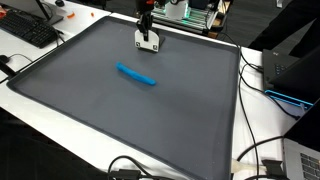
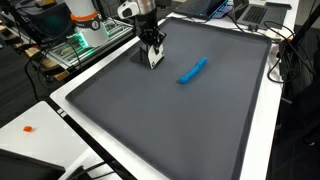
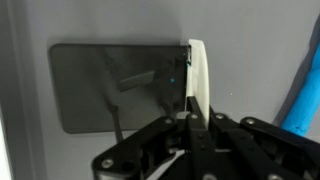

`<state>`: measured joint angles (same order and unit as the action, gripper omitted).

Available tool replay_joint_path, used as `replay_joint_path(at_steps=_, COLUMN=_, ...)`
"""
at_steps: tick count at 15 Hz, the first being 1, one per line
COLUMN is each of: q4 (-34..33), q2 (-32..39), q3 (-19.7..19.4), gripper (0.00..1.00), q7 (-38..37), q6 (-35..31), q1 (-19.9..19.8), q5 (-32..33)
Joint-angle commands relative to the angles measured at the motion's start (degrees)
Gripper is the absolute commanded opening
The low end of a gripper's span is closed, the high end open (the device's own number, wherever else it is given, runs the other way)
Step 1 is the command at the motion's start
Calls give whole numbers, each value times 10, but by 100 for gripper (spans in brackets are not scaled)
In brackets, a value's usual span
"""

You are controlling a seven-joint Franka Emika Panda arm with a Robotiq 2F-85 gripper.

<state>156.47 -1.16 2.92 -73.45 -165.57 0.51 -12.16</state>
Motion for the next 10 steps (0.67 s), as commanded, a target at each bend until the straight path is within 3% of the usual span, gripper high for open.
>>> replay_joint_path(at_steps=1, q4=-4, q2=3, q3=-5, gripper=1, q7=-20, q6=-16, q1=1, q5=-8)
replay_joint_path(at_steps=8, q4=-22, q2=-26, q3=-12, gripper=1, q7=-33, q6=12, q1=-7, q5=14)
replay_joint_path(at_steps=10, q4=-36, q2=-43, q3=-13, gripper=1, q7=-19, q6=51, q1=-9, q5=16)
